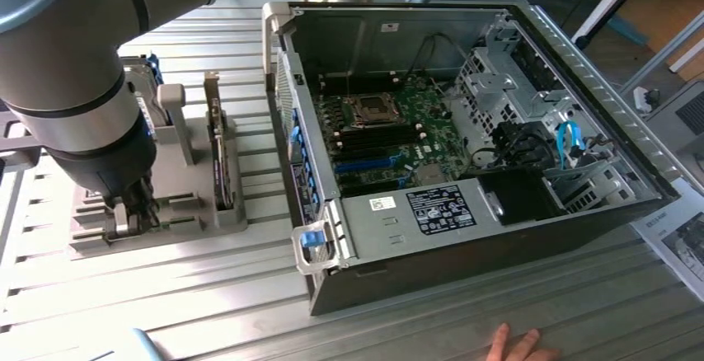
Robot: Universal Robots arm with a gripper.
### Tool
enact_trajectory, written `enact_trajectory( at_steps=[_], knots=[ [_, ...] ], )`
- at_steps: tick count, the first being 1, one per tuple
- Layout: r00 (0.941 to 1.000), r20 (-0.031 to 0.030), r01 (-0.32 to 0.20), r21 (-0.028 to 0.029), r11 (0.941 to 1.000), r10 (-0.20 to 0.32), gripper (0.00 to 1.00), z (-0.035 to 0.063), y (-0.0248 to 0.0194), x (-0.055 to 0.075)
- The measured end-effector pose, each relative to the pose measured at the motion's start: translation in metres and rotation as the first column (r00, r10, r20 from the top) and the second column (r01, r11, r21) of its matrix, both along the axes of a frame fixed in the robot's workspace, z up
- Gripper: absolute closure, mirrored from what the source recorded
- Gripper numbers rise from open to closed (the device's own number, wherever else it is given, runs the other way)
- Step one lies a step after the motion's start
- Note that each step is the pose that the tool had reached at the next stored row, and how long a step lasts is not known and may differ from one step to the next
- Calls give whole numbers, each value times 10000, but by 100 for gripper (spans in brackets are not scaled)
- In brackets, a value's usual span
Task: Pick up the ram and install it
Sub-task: 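Pick up the ram and move it above insertion slot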
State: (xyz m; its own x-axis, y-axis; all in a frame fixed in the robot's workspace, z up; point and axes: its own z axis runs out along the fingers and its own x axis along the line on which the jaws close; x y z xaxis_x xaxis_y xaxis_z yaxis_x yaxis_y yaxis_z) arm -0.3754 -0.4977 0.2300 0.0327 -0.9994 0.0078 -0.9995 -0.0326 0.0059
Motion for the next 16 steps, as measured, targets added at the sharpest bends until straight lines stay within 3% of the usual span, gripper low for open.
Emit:
enact_trajectory(
  at_steps=[16],
  knots=[
    [10000, -1, 0, -1, 10000, 0, 75, -197, -32, 0]
  ],
)
